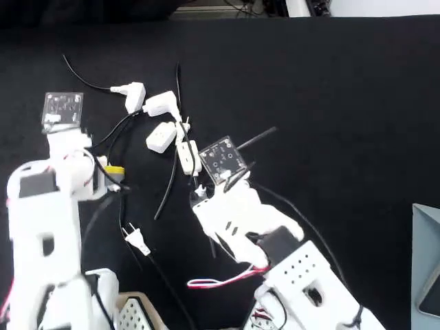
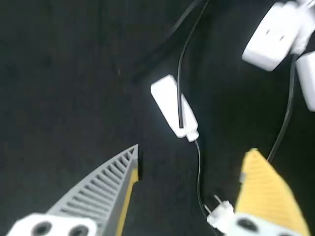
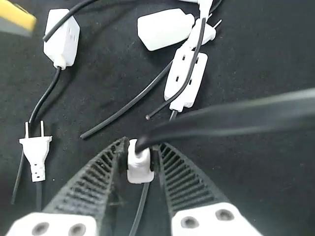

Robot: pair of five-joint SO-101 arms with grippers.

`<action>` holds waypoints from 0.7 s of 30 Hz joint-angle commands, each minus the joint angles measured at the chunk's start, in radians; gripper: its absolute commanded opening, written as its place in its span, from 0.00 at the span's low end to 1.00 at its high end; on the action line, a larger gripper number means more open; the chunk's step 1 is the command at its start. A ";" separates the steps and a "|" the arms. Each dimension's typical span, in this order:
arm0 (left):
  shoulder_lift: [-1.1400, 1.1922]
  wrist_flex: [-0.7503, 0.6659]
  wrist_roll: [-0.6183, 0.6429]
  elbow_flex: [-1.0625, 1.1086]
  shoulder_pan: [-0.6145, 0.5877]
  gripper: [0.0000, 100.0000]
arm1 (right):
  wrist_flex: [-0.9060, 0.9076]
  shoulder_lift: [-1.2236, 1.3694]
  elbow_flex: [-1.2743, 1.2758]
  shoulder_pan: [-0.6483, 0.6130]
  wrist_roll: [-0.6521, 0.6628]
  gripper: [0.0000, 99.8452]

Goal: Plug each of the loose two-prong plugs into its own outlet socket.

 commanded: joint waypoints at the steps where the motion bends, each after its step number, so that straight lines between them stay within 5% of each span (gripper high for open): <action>1: 0.235 0.003 0.018 -0.131 -0.007 0.35 | -0.037 0.033 -0.007 0.032 -0.008 0.01; 15: 0.572 -0.241 0.261 -0.134 -0.007 0.35 | -0.032 0.033 -0.007 0.057 -0.008 0.01; 21: 0.658 -0.376 0.265 -0.136 -0.007 0.14 | -0.031 0.033 -0.007 0.057 -0.008 0.01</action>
